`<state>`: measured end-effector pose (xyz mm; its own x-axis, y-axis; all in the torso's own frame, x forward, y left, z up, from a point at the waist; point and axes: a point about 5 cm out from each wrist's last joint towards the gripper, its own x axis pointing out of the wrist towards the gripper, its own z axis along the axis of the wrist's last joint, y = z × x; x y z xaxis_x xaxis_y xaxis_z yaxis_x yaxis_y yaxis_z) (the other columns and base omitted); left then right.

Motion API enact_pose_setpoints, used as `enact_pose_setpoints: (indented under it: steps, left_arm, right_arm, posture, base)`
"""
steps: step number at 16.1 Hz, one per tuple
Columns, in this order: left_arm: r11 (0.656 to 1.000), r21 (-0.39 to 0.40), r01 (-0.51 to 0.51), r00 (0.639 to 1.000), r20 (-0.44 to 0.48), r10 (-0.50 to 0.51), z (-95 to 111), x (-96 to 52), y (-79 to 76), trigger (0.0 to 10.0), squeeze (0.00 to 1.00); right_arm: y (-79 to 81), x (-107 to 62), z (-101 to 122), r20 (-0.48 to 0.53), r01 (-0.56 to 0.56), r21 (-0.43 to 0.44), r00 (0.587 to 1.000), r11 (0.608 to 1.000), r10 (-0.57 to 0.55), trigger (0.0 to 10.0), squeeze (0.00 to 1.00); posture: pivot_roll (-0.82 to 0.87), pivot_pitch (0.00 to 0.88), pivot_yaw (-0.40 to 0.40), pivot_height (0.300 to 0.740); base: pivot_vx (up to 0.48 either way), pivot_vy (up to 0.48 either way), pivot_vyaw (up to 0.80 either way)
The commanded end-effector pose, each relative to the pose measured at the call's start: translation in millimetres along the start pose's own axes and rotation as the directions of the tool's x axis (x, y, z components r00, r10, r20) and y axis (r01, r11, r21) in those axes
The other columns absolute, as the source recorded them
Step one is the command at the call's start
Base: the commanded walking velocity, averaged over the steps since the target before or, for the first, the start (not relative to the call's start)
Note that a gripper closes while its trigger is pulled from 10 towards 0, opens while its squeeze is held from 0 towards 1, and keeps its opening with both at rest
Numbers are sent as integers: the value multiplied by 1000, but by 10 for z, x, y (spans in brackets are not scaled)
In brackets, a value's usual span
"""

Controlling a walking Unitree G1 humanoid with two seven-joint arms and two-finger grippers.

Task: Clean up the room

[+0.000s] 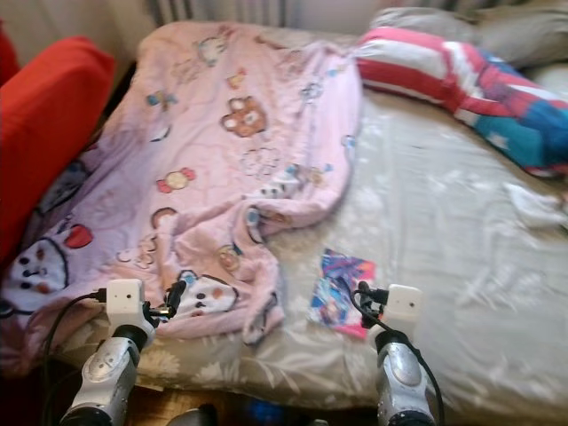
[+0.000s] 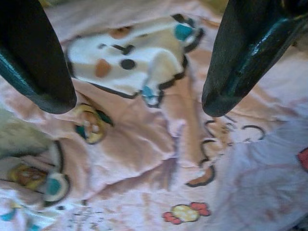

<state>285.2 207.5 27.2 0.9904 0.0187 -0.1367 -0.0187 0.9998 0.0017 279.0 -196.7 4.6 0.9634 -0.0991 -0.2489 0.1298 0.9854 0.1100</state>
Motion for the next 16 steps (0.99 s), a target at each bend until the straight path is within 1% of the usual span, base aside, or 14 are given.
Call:
enact_pose_setpoints:
  steps: [1, 2, 6, 12, 14, 16]
  left_arm:
    - [1000, 9, 9, 999, -37, -9, -92, -68, 18, 10000, 0]
    - [1000, 9, 10, 999, -37, -9, -92, -68, 17, 10000, 0]
    - [1000, 14, 19, 1000, -23, -18, -57, -53, 15, 10000, 0]
    - [1000, 7, 17, 1000, 3, -17, -12, -50, 15, 10000, 0]
    - [1000, 5, 14, 1000, 16, -14, 11, -49, 14, 10000, 0]
    - [1000, 4, 15, 1000, 24, -15, 21, -50, 1, 10000, 0]
  right_arm:
    - [-7, -12, -17, -5, 10, -1, 1000, 1000, -10, 10000, 0]
    - [-5, -11, -16, -5, 10, -1, 1000, 1000, -10, 10000, 0]
    - [8, -11, -19, -5, 14, -1, 1000, 1000, -15, 10000, 0]
    - [-25, -9, -5, 0, 26, -1, 1000, 1000, -26, 10000, 0]
    - [4, -5, -1, 4, 6, 0, 1000, 1000, -6, 10000, 0]
    - [66, -2, -10, -4, -41, -14, 999, 999, 40, 10000, 0]
  posture:
    - [140, 205, -41, 740]
    - [140, 205, -41, 740]
    - [143, 209, -39, 740]
    - [142, 233, -44, 740]
    - [141, 234, -44, 740]
    - [138, 235, -44, 740]
  base:
    - [292, 0, 0]
    - [292, 0, 0]
    - [0, 0, 0]
    - [0, 0, 0]
    - [0, 0, 0]
    - [0, 0, 0]
